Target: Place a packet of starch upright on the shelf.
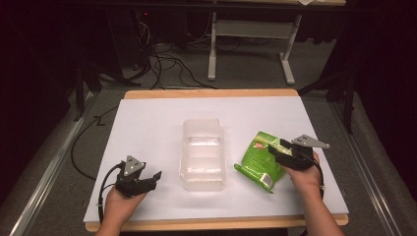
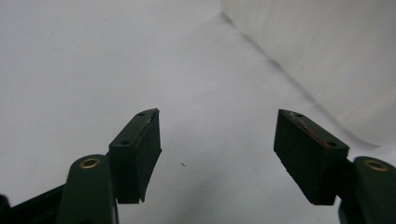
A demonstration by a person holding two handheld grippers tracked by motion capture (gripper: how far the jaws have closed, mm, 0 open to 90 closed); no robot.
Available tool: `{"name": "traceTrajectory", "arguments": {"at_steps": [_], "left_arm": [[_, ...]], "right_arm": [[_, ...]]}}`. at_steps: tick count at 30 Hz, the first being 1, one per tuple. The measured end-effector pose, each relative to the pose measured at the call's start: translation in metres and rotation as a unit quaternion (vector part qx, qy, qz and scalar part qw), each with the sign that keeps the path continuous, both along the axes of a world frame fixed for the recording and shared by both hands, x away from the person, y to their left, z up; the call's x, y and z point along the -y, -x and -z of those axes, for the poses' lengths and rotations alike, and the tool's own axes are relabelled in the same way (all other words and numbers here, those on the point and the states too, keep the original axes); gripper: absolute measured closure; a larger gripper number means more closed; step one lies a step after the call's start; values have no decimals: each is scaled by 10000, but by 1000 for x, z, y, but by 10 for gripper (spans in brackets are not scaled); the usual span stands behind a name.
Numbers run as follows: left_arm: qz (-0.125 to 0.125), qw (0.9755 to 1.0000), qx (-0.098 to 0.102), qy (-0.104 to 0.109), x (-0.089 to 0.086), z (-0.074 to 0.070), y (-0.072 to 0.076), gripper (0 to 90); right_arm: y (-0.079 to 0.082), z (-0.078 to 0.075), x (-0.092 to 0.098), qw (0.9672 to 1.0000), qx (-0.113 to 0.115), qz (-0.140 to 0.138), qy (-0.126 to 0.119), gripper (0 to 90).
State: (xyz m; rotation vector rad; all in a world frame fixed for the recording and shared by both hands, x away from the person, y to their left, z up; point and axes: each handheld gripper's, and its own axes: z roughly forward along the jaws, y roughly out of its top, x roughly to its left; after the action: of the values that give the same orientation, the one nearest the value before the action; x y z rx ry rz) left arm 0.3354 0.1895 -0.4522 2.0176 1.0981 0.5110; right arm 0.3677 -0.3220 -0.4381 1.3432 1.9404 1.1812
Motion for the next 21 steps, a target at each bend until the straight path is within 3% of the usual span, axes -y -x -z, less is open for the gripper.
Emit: {"name": "traceTrajectory", "arguments": {"at_steps": [6,15,20,21], "left_arm": [[0,10000,-22,-70,0,1,0,323],[7,10000,-28,-91,1,1,0,323],[22,9999,-17,-107,1,0,1,323],[22,9999,-17,-107,1,0,1,323]], "right_arm": [[-16,9,33,9981,-308,483,-225,407],[-19,17,48,9948,-617,768,-264,363],[-23,31,56,9900,-1055,859,-378,354],[-23,31,56,9900,-1055,859,-378,354]]}}
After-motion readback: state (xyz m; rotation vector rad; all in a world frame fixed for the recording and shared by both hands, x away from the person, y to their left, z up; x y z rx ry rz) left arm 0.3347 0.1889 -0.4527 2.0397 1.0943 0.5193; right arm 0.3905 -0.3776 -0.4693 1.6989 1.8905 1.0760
